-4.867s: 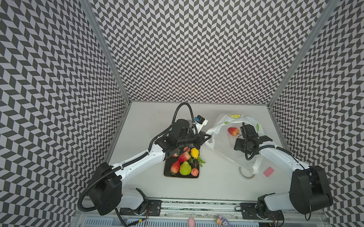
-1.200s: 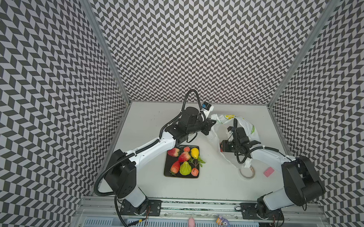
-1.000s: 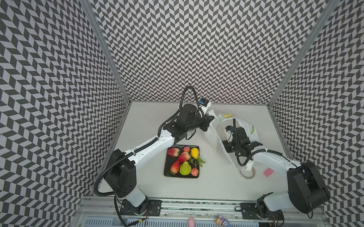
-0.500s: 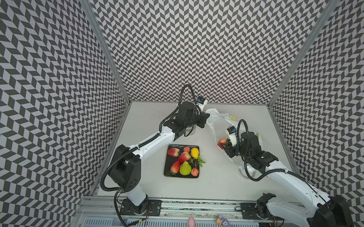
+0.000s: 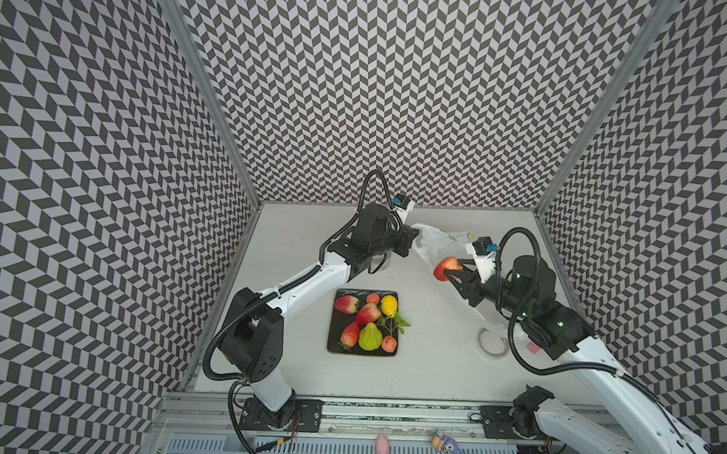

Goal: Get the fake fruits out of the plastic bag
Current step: 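Lift the apple out of the bag while the left gripper releases the rim and withdraws, then lower the apple onto the black tray and open the right gripper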

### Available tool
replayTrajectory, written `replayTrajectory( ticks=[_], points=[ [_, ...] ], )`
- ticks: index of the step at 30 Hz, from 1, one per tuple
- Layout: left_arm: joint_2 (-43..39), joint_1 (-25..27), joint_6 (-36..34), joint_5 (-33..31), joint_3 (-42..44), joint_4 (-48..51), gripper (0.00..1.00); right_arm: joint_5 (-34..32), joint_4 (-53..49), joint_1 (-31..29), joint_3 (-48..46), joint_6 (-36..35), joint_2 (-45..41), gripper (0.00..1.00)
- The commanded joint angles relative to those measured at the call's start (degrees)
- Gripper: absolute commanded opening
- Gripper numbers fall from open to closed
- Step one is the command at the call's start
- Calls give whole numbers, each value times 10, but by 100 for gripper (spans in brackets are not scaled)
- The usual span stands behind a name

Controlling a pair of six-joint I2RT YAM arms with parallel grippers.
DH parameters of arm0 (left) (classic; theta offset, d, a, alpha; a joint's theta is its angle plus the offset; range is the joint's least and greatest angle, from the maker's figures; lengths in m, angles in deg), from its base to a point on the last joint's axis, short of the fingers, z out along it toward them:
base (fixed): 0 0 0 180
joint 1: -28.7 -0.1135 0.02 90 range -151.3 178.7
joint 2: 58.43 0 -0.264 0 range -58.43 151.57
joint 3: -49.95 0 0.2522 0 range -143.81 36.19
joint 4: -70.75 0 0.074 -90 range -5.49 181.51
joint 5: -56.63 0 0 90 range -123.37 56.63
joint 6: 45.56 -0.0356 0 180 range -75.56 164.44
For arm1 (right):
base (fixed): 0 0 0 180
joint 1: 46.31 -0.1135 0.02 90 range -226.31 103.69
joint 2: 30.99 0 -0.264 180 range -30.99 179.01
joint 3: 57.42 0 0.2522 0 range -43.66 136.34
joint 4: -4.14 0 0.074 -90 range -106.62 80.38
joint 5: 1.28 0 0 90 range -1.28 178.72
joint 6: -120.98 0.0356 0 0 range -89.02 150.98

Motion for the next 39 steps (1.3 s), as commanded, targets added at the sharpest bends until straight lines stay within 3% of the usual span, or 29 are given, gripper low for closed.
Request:
replayTrajectory(
  ticks=[1,5,9,16,21,26,30,34,39],
  points=[
    [-14,-5,9,0,13,-2,29,34,-30,-43,15,56,-8,32],
    [-40,-3,9,-5,25,-4,46,23,-21,-110,12,81,8,32],
    [-65,-4,4,-12,33,3,49,-3,37,-163,-13,80,41,32],
    [-119,-12,5,-52,45,22,66,-32,120,-230,26,80,194,32],
    [-172,-25,14,-92,59,49,76,-43,125,-265,79,80,297,32],
    [-238,-53,63,-164,84,84,76,-55,112,-272,137,84,386,31],
    [-284,-72,102,-236,101,127,76,-77,44,-273,202,82,455,31],
    [-329,-85,131,-302,135,156,75,-66,66,-278,212,94,480,31],
    [-371,-107,155,-326,171,170,74,-62,68,-300,255,96,533,32]
  ],
)
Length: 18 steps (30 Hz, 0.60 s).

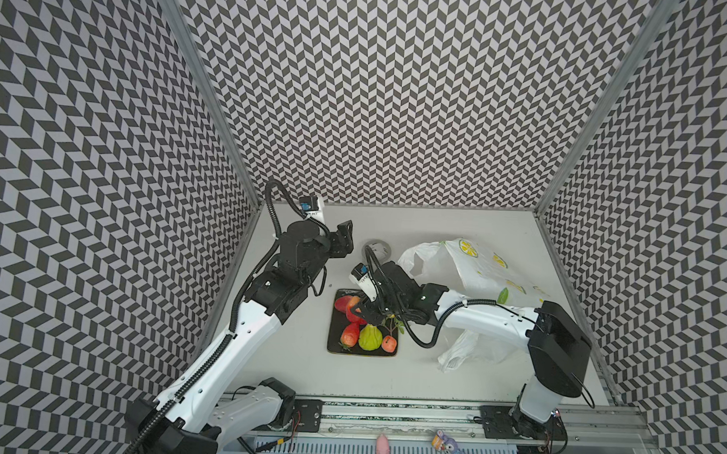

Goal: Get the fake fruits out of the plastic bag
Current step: 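Lower the apple onto the black tray and open the right gripper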

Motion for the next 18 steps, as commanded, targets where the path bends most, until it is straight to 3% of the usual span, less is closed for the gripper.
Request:
replayTrajectory(
  ticks=[1,11,18],
  points=[
    [-22,-11,30,-45,15,32,74,-1,10,-20,40,4,38,32],
    [-44,-24,30,-58,29,53,74,-18,-14,-34,82,12,115,35],
    [-54,-31,27,-64,34,59,74,-54,-11,-34,76,14,112,57]
  ],
)
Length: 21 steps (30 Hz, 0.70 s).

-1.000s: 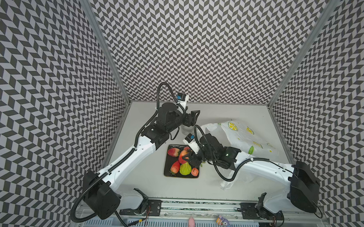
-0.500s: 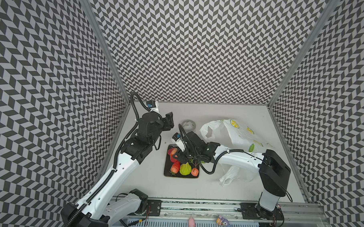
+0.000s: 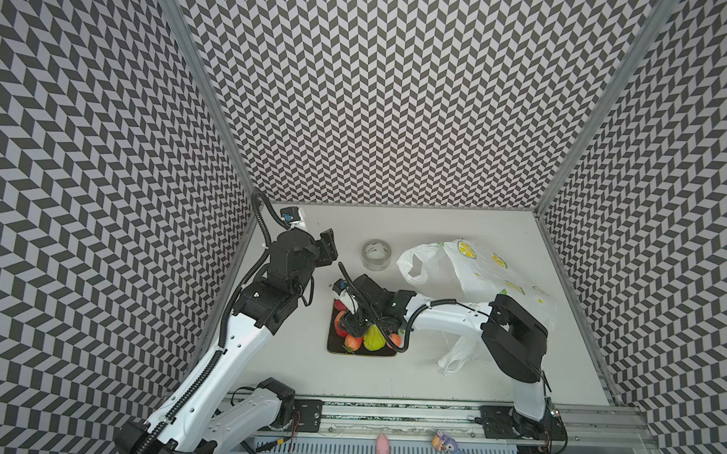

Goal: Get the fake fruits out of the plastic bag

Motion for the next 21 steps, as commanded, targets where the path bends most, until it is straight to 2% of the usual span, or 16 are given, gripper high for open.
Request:
replayTrajectory(
  ticks=[1,6,11,17,21],
  points=[
    [-11,-5,10,-15,6,11,74,-28,15,-1,8,-1,-9,60],
    [-7,-7,11,-15,4,8,74,-30,14,-1,5,-9,-37,67],
    [-6,-11,7,-6,2,-3,74,-8,25,-2,-17,-12,-109,70],
    [11,-28,-49,82,-7,-51,74,24,3,-3,-53,-38,-256,69],
    [27,-35,-92,204,-4,-99,74,-22,-54,-2,-57,8,-366,69]
  ],
)
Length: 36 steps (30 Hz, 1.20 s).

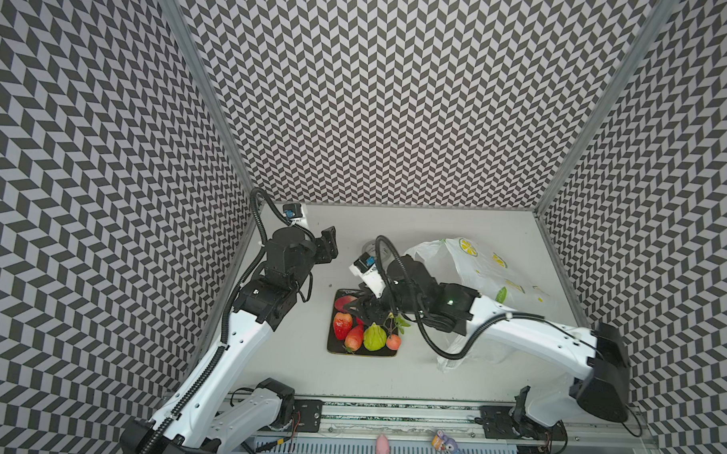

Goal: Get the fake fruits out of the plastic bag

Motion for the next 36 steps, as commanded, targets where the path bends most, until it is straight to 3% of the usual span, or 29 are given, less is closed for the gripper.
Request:
replayTrajectory(
  ticks=[1,5,10,12,15,17,21,24,28,32,34,36],
  points=[
    [13,-4,-49,137,-2,-63,75,-56,-56,-1,-1,46,-84,68],
    [37,11,-77,240,11,-101,75,-182,-223,30,69,153,-123,69],
    [99,62,-107,313,17,-122,77,-252,-473,192,160,285,-121,68],
    [129,85,-107,338,17,-143,77,-295,-505,254,163,299,-145,71],
    [175,110,-98,337,8,-170,78,-344,-532,347,135,328,-182,87],
    [210,117,-88,335,1,-192,87,-346,-537,417,108,357,-195,90],
    [283,128,-79,328,-33,-207,92,-276,-561,567,53,414,-186,96],
    [321,132,-71,337,-48,-227,90,-196,-527,644,-2,410,-195,99],
    [356,142,-70,360,-68,-235,82,-145,-504,712,-79,403,-216,100],
    [377,154,-66,381,-70,-245,63,-55,-413,763,-175,388,-234,99],
    [382,157,-61,382,-70,-246,49,-6,-352,767,-210,382,-240,89],
    [384,157,-58,380,-70,-249,30,51,-297,766,-232,374,-239,66]
  ],
)
